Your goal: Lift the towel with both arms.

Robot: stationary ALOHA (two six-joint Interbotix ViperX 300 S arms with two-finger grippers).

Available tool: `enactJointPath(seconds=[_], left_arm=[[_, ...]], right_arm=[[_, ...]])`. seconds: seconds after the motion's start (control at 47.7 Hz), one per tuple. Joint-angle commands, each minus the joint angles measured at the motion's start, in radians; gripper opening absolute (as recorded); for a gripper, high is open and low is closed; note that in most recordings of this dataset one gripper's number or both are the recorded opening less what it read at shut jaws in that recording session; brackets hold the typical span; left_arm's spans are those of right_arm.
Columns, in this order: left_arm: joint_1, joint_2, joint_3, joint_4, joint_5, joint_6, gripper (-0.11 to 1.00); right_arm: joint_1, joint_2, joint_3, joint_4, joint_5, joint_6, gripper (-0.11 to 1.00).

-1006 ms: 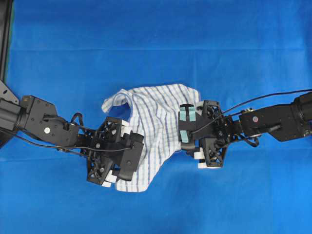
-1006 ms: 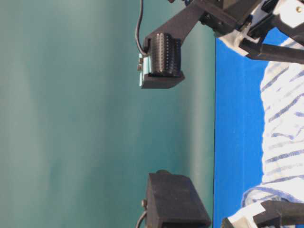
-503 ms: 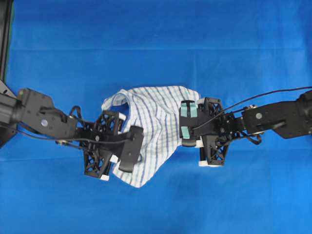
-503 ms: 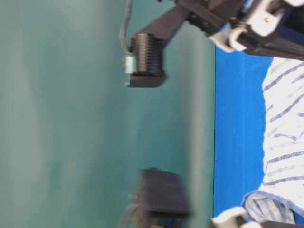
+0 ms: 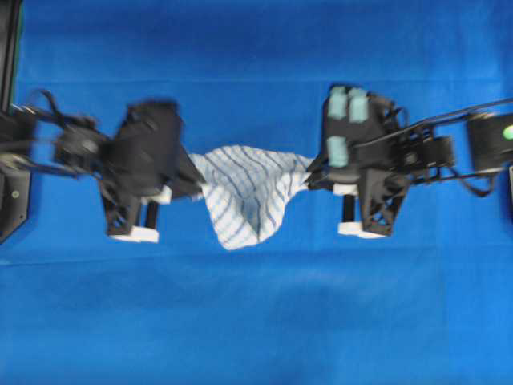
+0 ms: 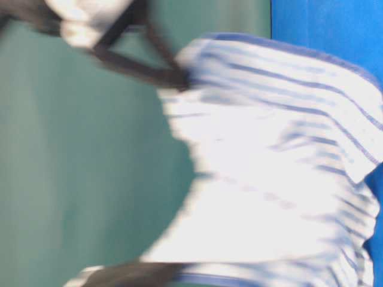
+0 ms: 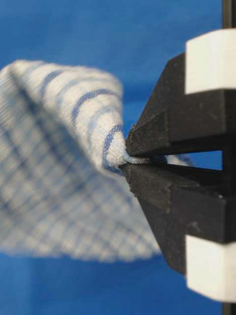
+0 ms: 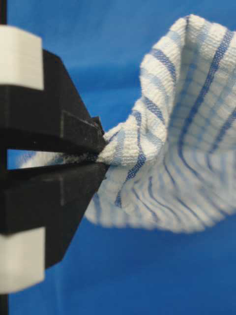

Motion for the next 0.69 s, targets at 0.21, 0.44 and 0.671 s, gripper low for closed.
enactJointPath(seconds=[0.21,0.44,0.671], left_arm=[[0.038,-0.16,-0.166,0.003,0.087,0.011,0.01],[0.048,-0.196,-0.314,0.005,0.153,0.012,0.01],[0.095,-0.225,-0.396,0.008,0.161,0.025,0.01]], right_arm=[[-0.006,-0.141,-0.212,-0.043,0.146,-0.028,0.07],[-0.006,-0.172,-0.379,-0.044,0.241,-0.084,0.07],[-0.006,-0.175,-0.491,-0.044,0.284,-0.137,0.07]])
